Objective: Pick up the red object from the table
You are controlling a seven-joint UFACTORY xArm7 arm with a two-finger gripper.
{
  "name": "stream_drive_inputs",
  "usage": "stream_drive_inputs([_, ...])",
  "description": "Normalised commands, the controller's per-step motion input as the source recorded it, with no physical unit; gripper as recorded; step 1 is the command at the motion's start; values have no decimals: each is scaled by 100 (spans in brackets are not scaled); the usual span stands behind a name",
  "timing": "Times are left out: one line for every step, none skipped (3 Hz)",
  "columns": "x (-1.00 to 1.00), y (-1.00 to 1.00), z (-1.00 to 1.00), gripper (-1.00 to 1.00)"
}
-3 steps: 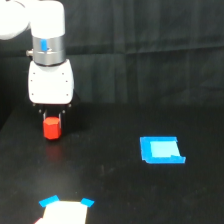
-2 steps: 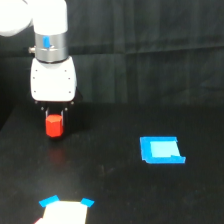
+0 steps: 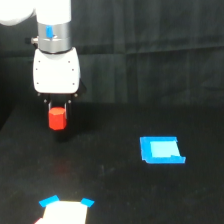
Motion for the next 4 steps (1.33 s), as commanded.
stream_drive_inputs([-14,-32,100,-100])
stream_drive_inputs([-17,41,100,-100])
stream_drive_inputs([7,2,100,-100])
stream_drive_inputs([11,-19,100,-97])
